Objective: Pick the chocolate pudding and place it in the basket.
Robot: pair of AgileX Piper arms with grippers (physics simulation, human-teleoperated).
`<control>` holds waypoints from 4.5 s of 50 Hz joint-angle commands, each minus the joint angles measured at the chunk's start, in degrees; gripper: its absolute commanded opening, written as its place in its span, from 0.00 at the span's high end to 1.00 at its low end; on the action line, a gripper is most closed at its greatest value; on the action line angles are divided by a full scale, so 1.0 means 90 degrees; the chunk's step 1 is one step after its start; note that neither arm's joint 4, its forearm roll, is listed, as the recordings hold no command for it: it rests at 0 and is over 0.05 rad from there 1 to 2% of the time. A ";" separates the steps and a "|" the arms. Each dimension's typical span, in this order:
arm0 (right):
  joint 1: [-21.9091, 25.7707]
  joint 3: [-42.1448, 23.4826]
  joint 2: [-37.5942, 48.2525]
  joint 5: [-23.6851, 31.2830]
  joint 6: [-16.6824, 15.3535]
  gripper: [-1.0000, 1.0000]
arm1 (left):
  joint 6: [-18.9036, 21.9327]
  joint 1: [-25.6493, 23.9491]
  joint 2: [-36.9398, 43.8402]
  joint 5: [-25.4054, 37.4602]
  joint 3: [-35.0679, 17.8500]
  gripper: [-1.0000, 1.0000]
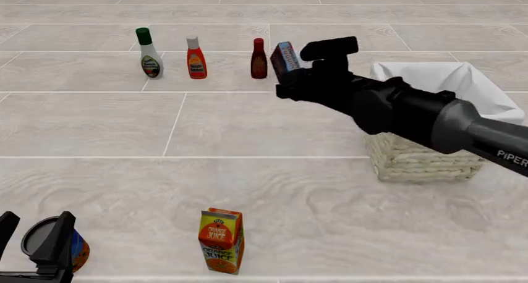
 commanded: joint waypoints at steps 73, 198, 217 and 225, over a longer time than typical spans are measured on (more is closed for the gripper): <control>-0.2464 -0.0946 -0.1138 0.2387 -0.0436 1.00 | 0.0000 0.0000 0.0000 0.0000 0.0000 0.00; -0.4429 -0.1218 0.0373 0.2653 0.0816 1.00 | 0.0000 0.0000 0.0000 0.0000 0.0000 0.00; -0.4477 -0.1179 0.0548 0.2739 0.0931 1.00 | 0.0000 0.0000 0.0000 0.0000 0.0000 0.00; -0.4459 -0.1179 0.0635 0.2782 0.1027 1.00 | 0.0000 0.0000 0.0000 0.0000 0.0000 0.00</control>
